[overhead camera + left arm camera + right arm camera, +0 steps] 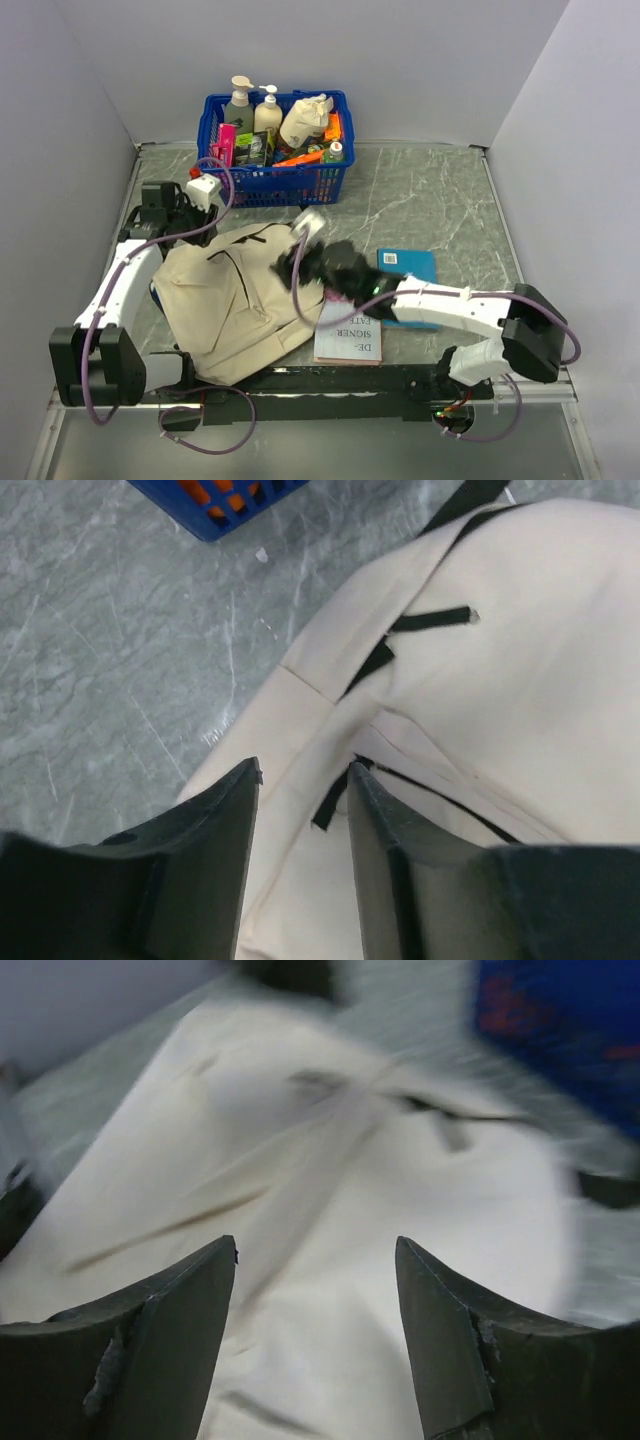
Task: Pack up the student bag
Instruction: Adjust the student bag at the center of the board.
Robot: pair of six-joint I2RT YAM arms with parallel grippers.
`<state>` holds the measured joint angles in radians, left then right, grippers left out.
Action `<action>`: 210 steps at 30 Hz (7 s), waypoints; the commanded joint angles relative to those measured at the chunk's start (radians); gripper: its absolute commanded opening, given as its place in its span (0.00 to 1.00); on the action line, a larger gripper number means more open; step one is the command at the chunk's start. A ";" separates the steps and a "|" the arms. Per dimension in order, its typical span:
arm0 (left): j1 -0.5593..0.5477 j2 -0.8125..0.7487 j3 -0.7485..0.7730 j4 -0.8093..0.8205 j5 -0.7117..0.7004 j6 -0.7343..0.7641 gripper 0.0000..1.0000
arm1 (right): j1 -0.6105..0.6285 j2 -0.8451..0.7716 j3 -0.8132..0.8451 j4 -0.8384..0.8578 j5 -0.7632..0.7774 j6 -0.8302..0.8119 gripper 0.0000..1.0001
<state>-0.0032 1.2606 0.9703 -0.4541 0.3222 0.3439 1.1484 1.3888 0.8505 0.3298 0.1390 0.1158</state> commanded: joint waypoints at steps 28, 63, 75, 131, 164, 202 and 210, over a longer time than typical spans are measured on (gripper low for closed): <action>0.029 0.051 -0.104 -0.301 0.141 0.228 0.04 | -0.397 0.311 0.335 -0.334 -0.420 0.180 0.00; -0.449 0.115 0.061 -0.173 0.117 -0.131 0.45 | -0.151 -0.322 -0.014 -1.052 0.126 0.704 0.07; -0.478 0.295 0.214 -0.118 0.241 -0.233 0.52 | -0.151 -0.415 0.120 -1.127 0.302 0.516 0.71; -0.331 0.424 0.015 0.264 0.284 -0.103 0.34 | -0.366 0.377 0.392 -0.854 0.097 0.558 0.40; -0.262 0.269 0.038 -0.018 0.121 -0.082 0.48 | -0.355 -0.034 0.066 -0.411 -0.010 -0.048 0.00; -0.402 0.521 0.504 -0.207 0.230 0.020 0.01 | -0.352 -0.048 0.082 -0.368 -0.248 -0.073 0.57; -0.403 0.482 0.420 -0.182 0.253 -0.002 0.01 | -0.352 -0.232 0.013 -0.414 -0.185 -0.171 0.58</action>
<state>-0.4053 1.7977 1.3987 -0.6559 0.5285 0.3504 0.7959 1.2877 0.8871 -0.0776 -0.0753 0.0235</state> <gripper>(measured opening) 0.017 0.634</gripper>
